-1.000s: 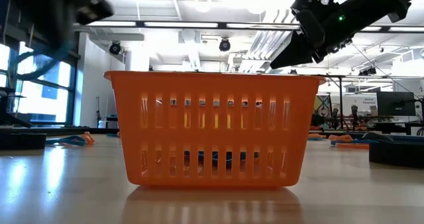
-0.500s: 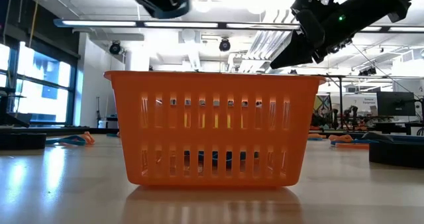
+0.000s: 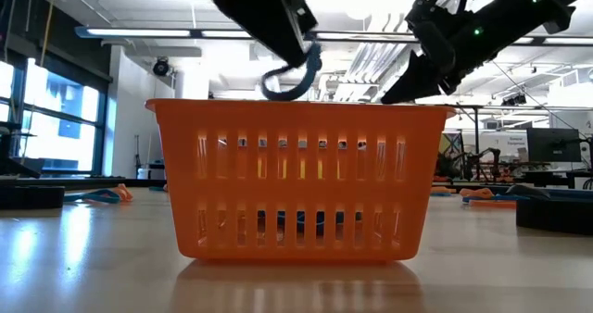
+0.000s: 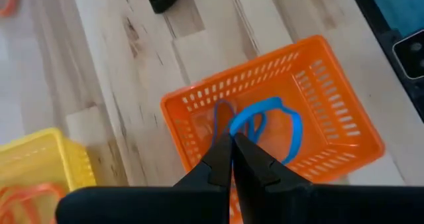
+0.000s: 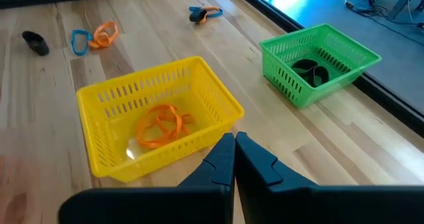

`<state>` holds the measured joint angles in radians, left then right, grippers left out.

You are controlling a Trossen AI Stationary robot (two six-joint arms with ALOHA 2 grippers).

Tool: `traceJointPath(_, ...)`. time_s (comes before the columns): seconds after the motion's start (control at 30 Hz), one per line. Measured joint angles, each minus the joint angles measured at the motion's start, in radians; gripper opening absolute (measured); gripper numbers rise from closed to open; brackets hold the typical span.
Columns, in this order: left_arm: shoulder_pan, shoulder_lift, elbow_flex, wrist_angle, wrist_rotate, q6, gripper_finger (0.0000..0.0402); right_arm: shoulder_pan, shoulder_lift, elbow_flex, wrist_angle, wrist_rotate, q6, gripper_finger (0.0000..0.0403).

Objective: Sort rubber bands into baskets
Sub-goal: Put the blue rubber band into the orange bin

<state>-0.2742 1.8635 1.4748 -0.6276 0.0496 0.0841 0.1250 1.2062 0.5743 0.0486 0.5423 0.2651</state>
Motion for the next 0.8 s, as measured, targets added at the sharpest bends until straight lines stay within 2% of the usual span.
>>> traceJointPath(0.2, 0.036, 0.062, 0.022, -0.030, 0.101, 0.018, 0.0000, 0.000, 0.005, 0.000, -0.007, 0.000, 0.004, 0.0000)
traceJointPath(0.43, 0.035, 0.135, 0.022, -0.067, 0.131, 0.058, 0.0000, 0.000, 0.006, 0.000, -0.008, 0.000, -0.001, 0.0000)
traceJointPath(0.63, 0.041, 0.138, 0.022, -0.055, 0.152, 0.059, 0.0002, 0.000, 0.006, 0.000, -0.015, 0.000, 0.003, 0.0000)
traceJointPath(0.8, 0.041, 0.138, 0.022, -0.055, 0.151, 0.059, 0.0021, 0.000, 0.006, 0.000, -0.015, 0.000, 0.004, 0.0000)
